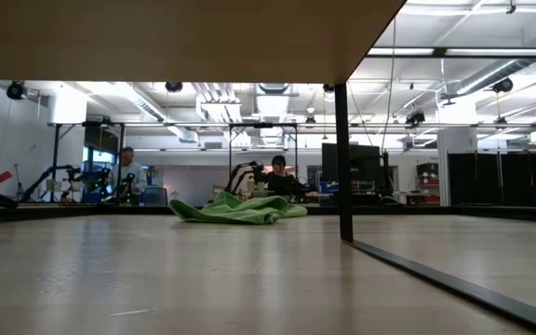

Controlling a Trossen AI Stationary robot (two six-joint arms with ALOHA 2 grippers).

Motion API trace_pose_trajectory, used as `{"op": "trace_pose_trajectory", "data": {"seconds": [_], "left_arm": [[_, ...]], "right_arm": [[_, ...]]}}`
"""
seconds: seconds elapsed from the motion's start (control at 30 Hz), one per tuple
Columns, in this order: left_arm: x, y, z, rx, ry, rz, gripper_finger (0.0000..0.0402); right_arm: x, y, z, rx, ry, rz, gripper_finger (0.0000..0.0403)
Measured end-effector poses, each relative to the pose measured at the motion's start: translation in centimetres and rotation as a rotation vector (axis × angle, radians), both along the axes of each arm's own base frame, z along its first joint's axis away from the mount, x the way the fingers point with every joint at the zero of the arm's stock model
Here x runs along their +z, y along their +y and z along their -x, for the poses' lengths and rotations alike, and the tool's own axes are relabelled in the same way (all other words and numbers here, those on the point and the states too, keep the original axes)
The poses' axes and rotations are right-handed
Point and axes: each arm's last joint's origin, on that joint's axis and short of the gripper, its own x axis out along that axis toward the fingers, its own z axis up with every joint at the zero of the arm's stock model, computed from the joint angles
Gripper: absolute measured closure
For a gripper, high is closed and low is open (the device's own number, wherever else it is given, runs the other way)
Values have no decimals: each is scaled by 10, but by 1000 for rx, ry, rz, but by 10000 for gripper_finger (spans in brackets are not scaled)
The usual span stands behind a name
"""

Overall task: Stack small to large cups/mugs on shelf
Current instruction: Put the purple mug on the shelf, then put the red mug on the shelf

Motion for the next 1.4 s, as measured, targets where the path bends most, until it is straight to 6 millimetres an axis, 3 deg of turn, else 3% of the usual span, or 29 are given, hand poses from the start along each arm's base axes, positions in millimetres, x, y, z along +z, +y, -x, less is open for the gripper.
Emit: {"op": "trace_pose_trajectory", "data": {"seconds": [0.27,0.67,0.9,1.4], "left_arm": [[-1,-2,-2,53,5,27,389],[-8,-7,-9,97,3,76,341],[-1,-13,-16,108,-48,193,341],[16,-9,-10,146,-66,232,341]], "right_arm": [[0,0,0,1,0,0,390],[0,0,0,1,0,0,390],[0,0,0,12,3,4,390],[4,-2,5,19,2,5,390]]}}
